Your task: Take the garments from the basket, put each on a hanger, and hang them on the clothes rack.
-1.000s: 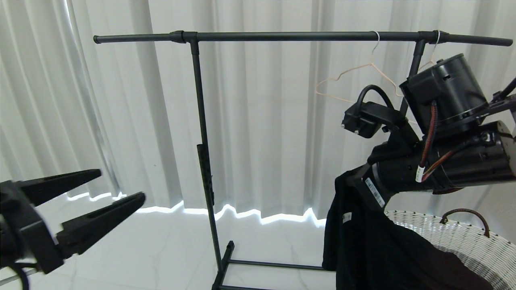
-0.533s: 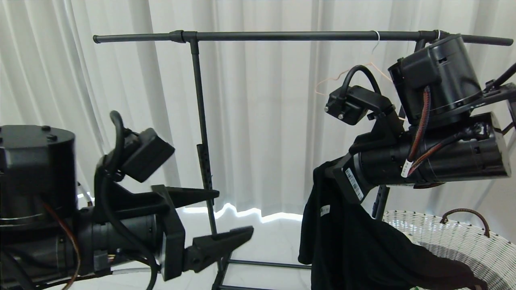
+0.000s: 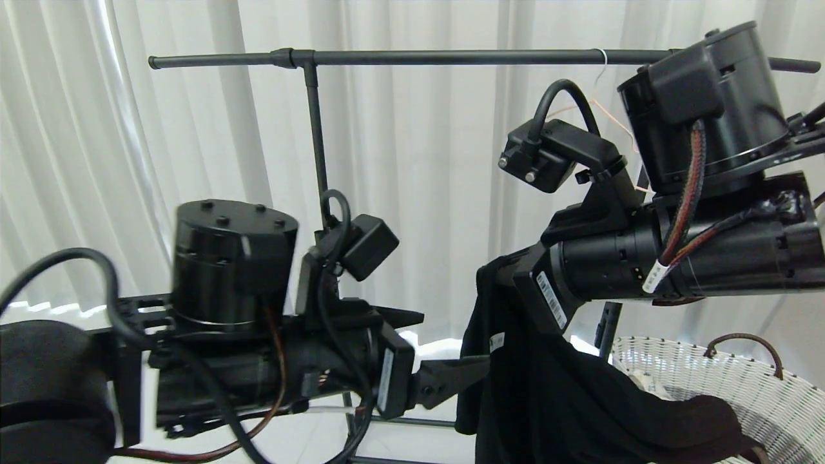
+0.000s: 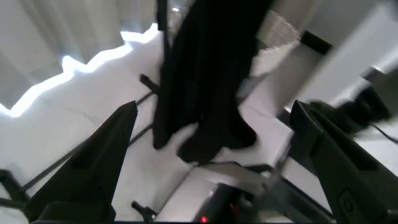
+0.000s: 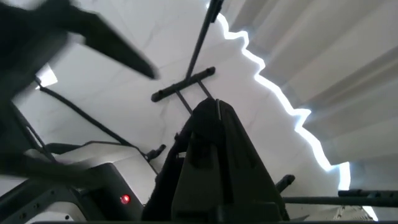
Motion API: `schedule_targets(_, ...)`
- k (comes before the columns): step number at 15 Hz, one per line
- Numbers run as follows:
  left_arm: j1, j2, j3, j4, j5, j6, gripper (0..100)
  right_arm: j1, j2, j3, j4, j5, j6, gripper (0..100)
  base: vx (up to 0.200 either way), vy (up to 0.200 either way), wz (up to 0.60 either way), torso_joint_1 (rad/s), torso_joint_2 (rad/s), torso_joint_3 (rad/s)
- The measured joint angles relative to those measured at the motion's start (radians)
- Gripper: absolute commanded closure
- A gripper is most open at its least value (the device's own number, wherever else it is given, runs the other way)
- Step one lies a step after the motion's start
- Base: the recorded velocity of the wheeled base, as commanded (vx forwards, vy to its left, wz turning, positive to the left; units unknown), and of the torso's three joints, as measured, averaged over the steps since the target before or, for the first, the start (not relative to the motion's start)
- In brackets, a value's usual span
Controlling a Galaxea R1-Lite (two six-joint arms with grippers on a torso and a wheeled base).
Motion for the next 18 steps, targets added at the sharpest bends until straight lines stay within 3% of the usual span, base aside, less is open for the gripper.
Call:
schedule_targets(4,-0.028,0.159,-0.050,-0.058,0.073,-0.013,0,0.010,-0.002,-0.022,0.001,-0.003,-0.001,100,0.000,0.000,0.00,0.000,0.00,0.000)
schedule_targets(6,-0.019,0.222,-0.055,-0.059,0.199,-0.012,0,0.015,-0.008,-0.023,0.003,-0.006,-0.001,100,0.000,0.000,0.00,0.000,0.00,0.000)
schedule_targets(7,-0.016,0.244,-0.038,-0.059,0.224,-0.010,0,0.015,-0.011,-0.023,0.003,-0.017,-0.001,100,0.000,0.000,0.00,0.000,0.00,0.000)
schedule_targets(10,0.018,0.250,0.109,-0.059,0.249,0.024,0,0.007,-0.021,-0.025,0.001,-0.031,-0.001,100,0.000,0.000,0.00,0.000,0.00,0.000)
schedule_targets(14,0.134,0.187,0.244,-0.060,0.262,0.084,0,0.002,-0.032,-0.031,0.001,-0.030,-0.001,100,0.000,0.000,0.00,0.000,0.00,0.000)
schedule_targets(15,0.156,0.165,0.257,-0.061,0.262,0.085,100,0.002,-0.035,-0.032,0.002,-0.030,-0.001,100,0.000,0.000,0.00,0.000,0.00,0.000)
schedule_targets(18,0.192,0.081,0.281,-0.061,0.265,0.087,100,0.003,-0.040,-0.046,0.002,-0.030,-0.001,100,0.000,0.000,0.00,0.000,0.00,0.000)
